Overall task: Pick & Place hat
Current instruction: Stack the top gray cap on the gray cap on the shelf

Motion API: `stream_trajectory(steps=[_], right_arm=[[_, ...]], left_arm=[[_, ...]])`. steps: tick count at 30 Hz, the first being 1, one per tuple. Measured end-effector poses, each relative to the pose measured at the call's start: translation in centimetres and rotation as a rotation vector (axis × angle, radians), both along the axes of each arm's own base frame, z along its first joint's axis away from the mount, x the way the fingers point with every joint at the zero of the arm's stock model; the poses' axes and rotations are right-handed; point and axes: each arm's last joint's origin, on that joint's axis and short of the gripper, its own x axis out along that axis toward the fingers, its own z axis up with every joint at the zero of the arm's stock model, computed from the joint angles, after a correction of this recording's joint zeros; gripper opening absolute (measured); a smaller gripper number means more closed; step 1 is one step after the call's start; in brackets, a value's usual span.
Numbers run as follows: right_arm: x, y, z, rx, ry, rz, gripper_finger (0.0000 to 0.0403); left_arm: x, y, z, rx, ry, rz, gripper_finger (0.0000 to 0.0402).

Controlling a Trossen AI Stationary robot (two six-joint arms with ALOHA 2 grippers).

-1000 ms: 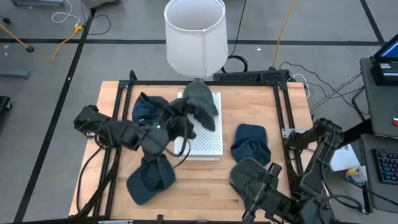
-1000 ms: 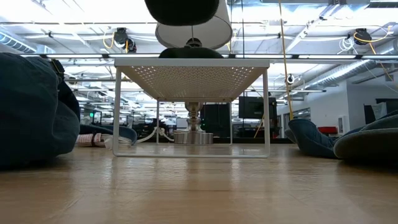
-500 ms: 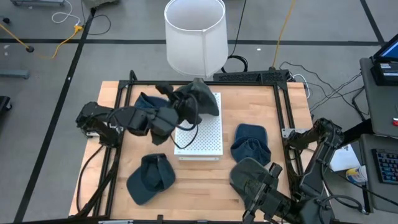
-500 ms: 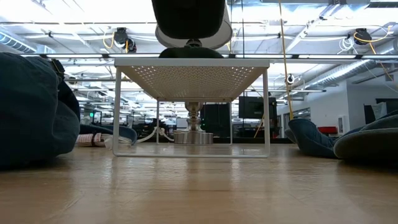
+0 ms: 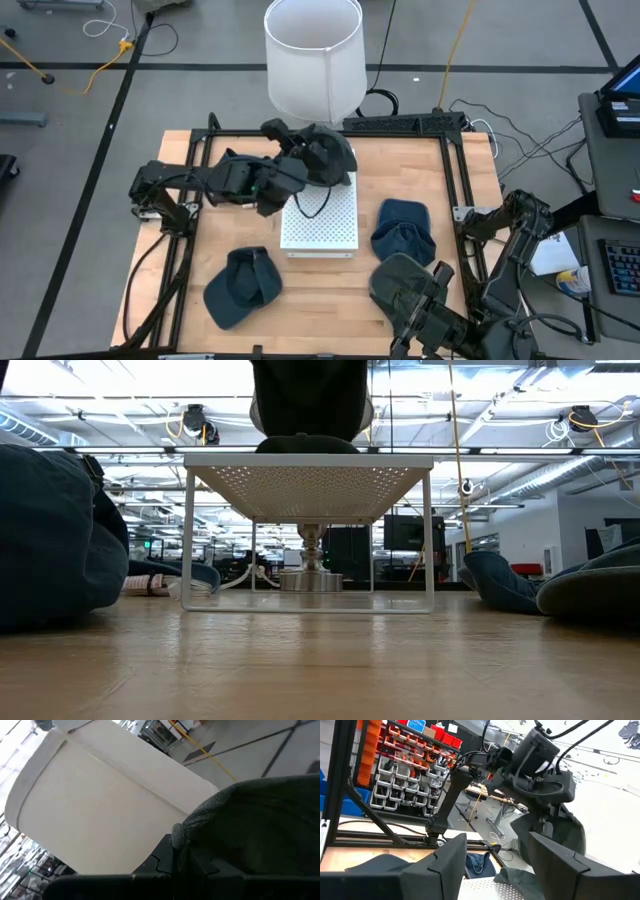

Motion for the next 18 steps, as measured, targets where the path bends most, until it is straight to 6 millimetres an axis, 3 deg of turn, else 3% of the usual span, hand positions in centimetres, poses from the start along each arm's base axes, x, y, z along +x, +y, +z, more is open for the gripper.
stream_trajectory(steps=[9, 18], right_arm=[[0.0, 0.0, 0.0, -0.027, 0.016, -0.002, 0.0201], [0.1, 0.2, -1.2, -0.043, 0.028, 0.002, 0.0201]], left_arm=[[2.2, 0.6, -2.4, 0.031, 0.077, 0.069, 0.0015], [3.0, 1.2, -4.1, 0.1, 0.287, 0.105, 0.0015]])
